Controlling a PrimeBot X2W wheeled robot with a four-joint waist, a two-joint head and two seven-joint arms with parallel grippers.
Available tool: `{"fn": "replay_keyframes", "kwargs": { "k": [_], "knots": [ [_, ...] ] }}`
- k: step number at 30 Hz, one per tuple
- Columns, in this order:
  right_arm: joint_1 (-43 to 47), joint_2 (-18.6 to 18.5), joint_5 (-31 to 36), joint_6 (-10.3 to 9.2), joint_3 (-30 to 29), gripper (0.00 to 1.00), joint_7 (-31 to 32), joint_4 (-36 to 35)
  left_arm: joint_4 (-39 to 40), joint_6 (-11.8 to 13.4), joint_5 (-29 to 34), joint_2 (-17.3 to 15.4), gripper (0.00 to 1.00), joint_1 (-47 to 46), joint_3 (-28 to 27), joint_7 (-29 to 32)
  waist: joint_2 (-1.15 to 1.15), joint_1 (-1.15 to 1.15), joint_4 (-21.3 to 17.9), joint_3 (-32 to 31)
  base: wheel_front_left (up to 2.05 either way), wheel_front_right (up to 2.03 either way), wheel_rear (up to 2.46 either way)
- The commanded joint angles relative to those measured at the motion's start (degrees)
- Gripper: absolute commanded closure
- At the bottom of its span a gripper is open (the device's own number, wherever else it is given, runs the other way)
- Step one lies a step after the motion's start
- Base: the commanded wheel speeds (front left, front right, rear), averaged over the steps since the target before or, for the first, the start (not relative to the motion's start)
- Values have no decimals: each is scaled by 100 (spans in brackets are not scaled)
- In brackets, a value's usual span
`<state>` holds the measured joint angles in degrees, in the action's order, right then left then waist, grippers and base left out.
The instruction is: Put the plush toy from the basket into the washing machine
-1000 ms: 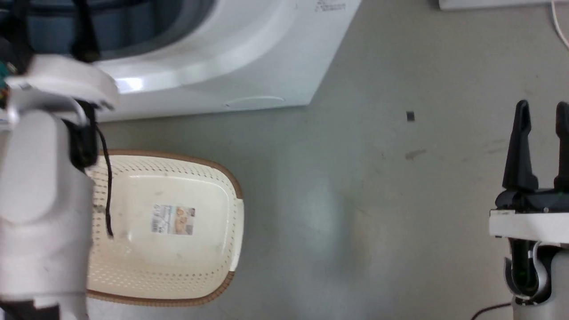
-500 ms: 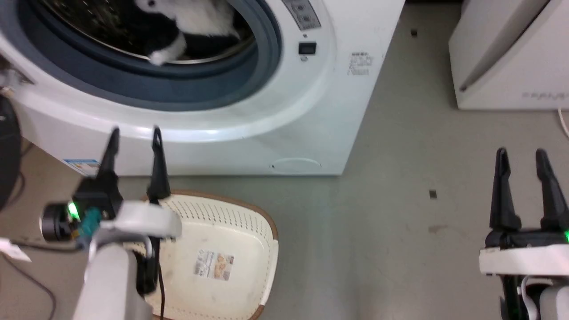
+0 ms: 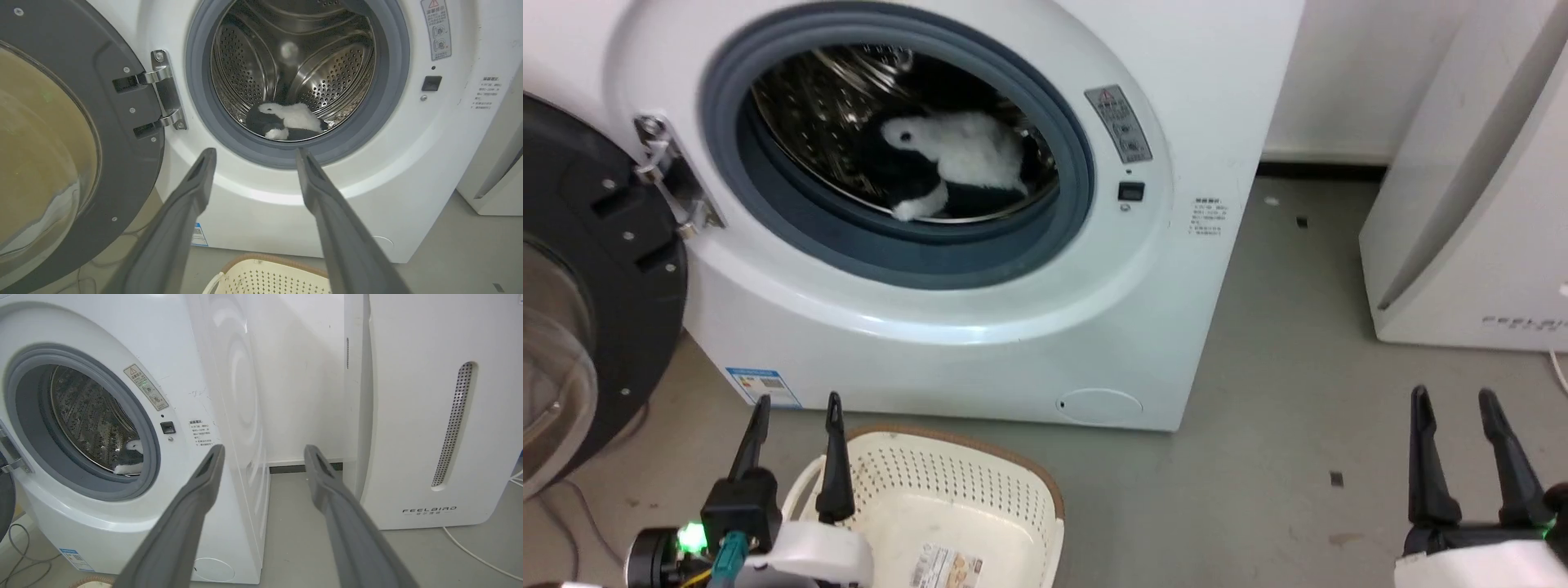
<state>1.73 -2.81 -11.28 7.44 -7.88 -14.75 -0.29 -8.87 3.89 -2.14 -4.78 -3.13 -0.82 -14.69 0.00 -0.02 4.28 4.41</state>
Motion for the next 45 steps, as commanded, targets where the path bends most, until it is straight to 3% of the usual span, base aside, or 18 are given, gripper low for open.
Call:
{"fn": "replay_keyframes", "kwargs": {
  "k": [1, 7, 8, 45],
  "knots": [
    [142, -7, 42, 5, 5, 0, -25, 34, 50, 20, 17, 13, 0, 143, -19, -30, 0, 2, 79, -231, 0, 0, 0],
    [238, -7, 16, 5, 46, 0, -25, 57, 174, 3, -16, 44, 0, 400, -102, -30, 0, 2, 41, -336, 0, 0, 0],
    [238, -7, 13, 5, 55, 100, -25, 58, 181, 8, -20, 51, 100, 427, -118, -30, 0, 2, 34, -344, 0, 0, 0],
    [94, -1, 292, 1, 246, 100, 386, 37, 335, -102, 46, 81, 100, 346, -54, 387, 0, 2, -84, -371, 0, 0, 0]
  ]
}}
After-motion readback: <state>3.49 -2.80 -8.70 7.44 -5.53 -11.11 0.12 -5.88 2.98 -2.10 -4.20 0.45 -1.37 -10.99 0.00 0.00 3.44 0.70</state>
